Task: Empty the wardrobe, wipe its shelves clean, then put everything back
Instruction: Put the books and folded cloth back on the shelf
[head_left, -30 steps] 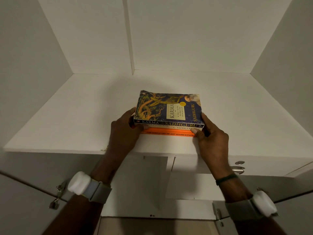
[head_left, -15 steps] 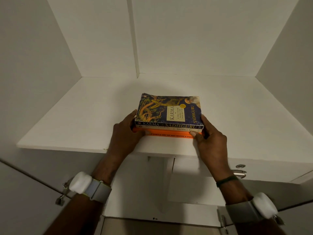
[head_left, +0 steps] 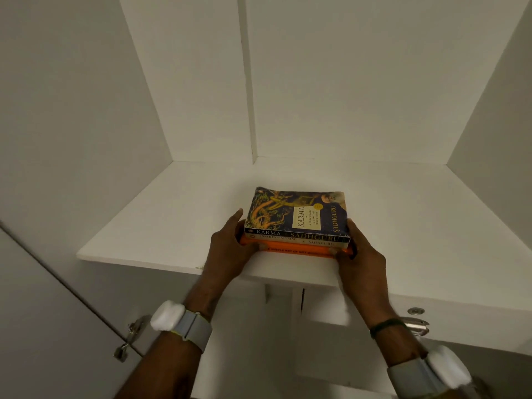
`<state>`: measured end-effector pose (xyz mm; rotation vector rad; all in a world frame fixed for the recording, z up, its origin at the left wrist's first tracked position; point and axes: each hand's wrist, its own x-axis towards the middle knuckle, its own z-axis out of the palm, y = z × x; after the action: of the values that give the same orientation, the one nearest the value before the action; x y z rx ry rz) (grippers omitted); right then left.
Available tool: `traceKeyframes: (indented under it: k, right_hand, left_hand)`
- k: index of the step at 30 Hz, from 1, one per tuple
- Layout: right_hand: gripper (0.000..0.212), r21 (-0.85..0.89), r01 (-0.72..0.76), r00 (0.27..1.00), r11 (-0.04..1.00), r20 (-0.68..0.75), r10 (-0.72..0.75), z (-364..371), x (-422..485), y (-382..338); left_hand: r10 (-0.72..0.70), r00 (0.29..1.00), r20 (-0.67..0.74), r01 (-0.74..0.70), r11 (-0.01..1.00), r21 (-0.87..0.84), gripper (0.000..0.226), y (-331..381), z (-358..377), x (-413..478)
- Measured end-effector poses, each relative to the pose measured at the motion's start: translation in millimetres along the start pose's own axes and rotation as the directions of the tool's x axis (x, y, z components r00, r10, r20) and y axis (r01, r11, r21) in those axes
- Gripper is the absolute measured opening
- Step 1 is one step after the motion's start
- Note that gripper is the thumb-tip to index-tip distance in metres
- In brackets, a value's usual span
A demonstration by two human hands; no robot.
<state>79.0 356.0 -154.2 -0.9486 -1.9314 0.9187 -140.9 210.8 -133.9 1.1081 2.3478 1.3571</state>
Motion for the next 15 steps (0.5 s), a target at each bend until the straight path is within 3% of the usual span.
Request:
traceKeyframes:
  k: [6,11,13,15]
  right_hand:
    - [0.087,-0.042,-0.149,0.989,0.988,-0.004,0.149,-14.9,-22.8,-15.7]
    - [0.063,-0.186,-0.111,0.985,0.976,-0.150,0.083,-22.7,-108.1,-14.0]
    - [0.054,-0.206,-0.103,0.970,0.973,-0.238,0.053,-17.3,-160.9,-4.1]
    - [0.050,-0.258,-0.159,0.969,0.953,-0.225,0.101,-13.3,-208.3,16.1]
  left_hand:
    - [-0.047,0.998,-0.047,0.046,0.999,-0.025,0.098,-5.3,-0.8,-34.0]
    - [0.107,0.987,-0.116,-0.107,0.994,0.009,0.065,-9.5,10.1,-106.6]
    - [0.179,0.982,-0.060,-0.177,0.984,0.033,0.058,-23.1,17.5,-139.8]
    - [0.198,0.979,0.047,-0.201,0.978,0.057,0.047,-39.0,31.5,-168.9]
